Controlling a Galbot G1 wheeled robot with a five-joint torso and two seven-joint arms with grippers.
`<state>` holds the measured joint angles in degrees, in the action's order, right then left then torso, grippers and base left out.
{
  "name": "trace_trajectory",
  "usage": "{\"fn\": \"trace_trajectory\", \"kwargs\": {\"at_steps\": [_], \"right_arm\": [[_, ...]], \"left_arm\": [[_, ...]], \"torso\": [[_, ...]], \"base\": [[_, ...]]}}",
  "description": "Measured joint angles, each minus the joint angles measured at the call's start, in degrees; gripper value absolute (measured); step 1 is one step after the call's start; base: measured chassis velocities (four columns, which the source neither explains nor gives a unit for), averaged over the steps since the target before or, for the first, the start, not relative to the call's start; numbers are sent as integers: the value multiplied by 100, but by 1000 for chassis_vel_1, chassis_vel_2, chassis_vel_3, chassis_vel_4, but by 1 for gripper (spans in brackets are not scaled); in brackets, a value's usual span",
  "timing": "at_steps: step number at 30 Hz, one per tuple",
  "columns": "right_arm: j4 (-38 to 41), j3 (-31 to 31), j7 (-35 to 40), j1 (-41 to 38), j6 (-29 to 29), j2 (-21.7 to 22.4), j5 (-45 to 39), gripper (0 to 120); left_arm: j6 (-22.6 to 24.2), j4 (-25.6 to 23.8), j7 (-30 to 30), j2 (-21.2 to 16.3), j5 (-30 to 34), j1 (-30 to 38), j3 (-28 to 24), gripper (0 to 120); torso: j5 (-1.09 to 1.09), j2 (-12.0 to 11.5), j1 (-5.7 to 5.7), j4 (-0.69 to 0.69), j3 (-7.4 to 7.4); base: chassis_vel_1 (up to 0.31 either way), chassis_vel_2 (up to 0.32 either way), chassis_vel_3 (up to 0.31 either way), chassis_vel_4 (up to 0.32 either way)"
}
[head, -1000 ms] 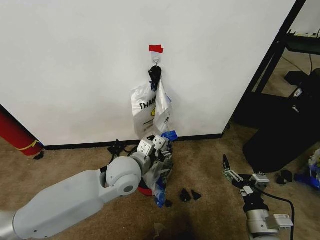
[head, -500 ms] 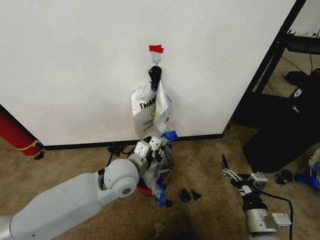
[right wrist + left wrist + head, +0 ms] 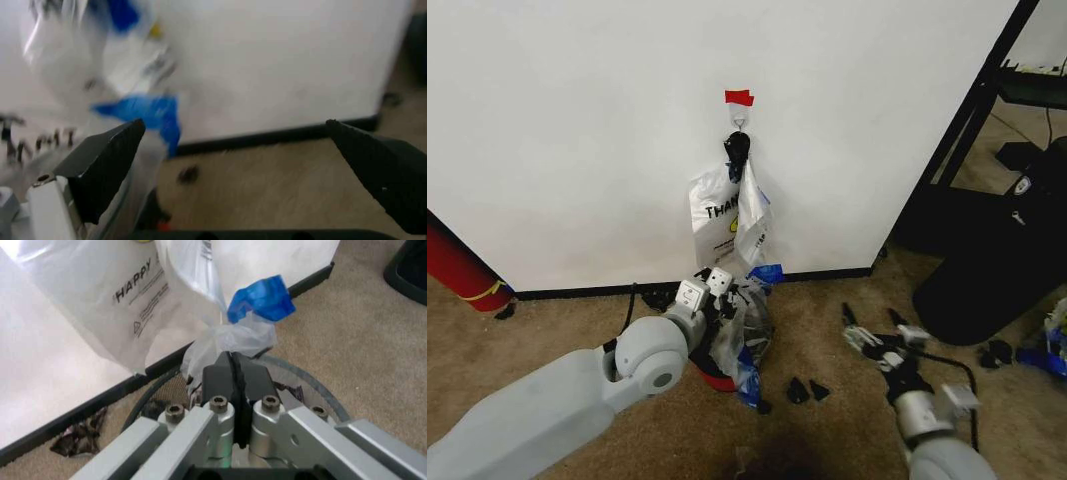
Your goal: Pick up the garbage bag from the wall and place it over the trash bin.
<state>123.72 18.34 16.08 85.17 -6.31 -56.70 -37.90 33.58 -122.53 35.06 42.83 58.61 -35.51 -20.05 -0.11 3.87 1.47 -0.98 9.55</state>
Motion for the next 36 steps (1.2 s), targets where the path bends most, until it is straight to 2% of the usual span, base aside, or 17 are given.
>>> {"fn": "trace_trajectory", "kwargs": {"at_steps": [3,5,7,8,12,14,15,19,21,23,26,29,36], "right_arm": [[-78,-426,133,-704,-646,461,-678,100],[-97,-689,265,-1136,-960,658,-1024,100],[-111,-1041,552,-1705,-1436,760,-1477,100],[-111,-1041,552,-1705,-1436,760,-1477,100],[-138,-1750,1503,-2855,-2572,603,-2733,100],[-209,-2096,2391,-3487,-2983,344,-3544,100],[-209,-2096,2391,-3487,-2983,344,-3544,100],[-589,-2572,3889,-4498,-3444,-144,-4759,100],[-781,-2688,4395,-4760,-3579,-310,-5190,100],[-840,-2717,4567,-4841,-3582,-358,-5325,100],[-972,-2818,5223,-5062,-3582,-493,-6053,100],[-1145,-2880,5429,-5164,-3582,-567,-6378,100],[-1635,-2991,5416,-5209,-3582,-792,-6354,100]], "left_arm": [[9,-41,15,30,5,-12,-10,0],[11,-40,15,56,14,34,-67,0],[13,-40,24,61,18,49,-83,0],[13,-40,24,61,18,49,-83,0],[15,-31,32,59,33,55,-48,0],[16,-31,32,63,38,56,-23,0],[16,-31,32,63,38,56,-23,0],[18,-19,33,78,39,3,34,0],[19,-21,28,78,39,-58,70,0],[19,-25,26,77,39,-79,84,0],[19,-24,14,72,37,-137,132,0],[19,2,2,63,34,-143,143,0],[17,27,-16,84,39,-110,120,0]], "torso": [[0,0,0,0,0],[-2,0,0,-5,0],[1,0,0,-4,0],[1,0,0,-4,0],[0,0,0,-1,1],[-2,0,0,-2,0],[-2,0,0,-2,0],[-3,0,0,-1,0],[-1,0,1,0,1],[-2,0,1,0,1],[-1,0,1,-2,0],[-1,0,0,-3,0],[-1,0,0,-3,0]], "base": [[0,0,0,0],[0,0,0,0],[0,0,0,0],[0,0,0,0],[0,0,0,0],[0,0,0,0],[0,0,0,0],[0,0,0,0],[0,0,0,0],[0,0,0,0],[0,0,0,0],[0,0,0,0],[0,0,0,0]]}}
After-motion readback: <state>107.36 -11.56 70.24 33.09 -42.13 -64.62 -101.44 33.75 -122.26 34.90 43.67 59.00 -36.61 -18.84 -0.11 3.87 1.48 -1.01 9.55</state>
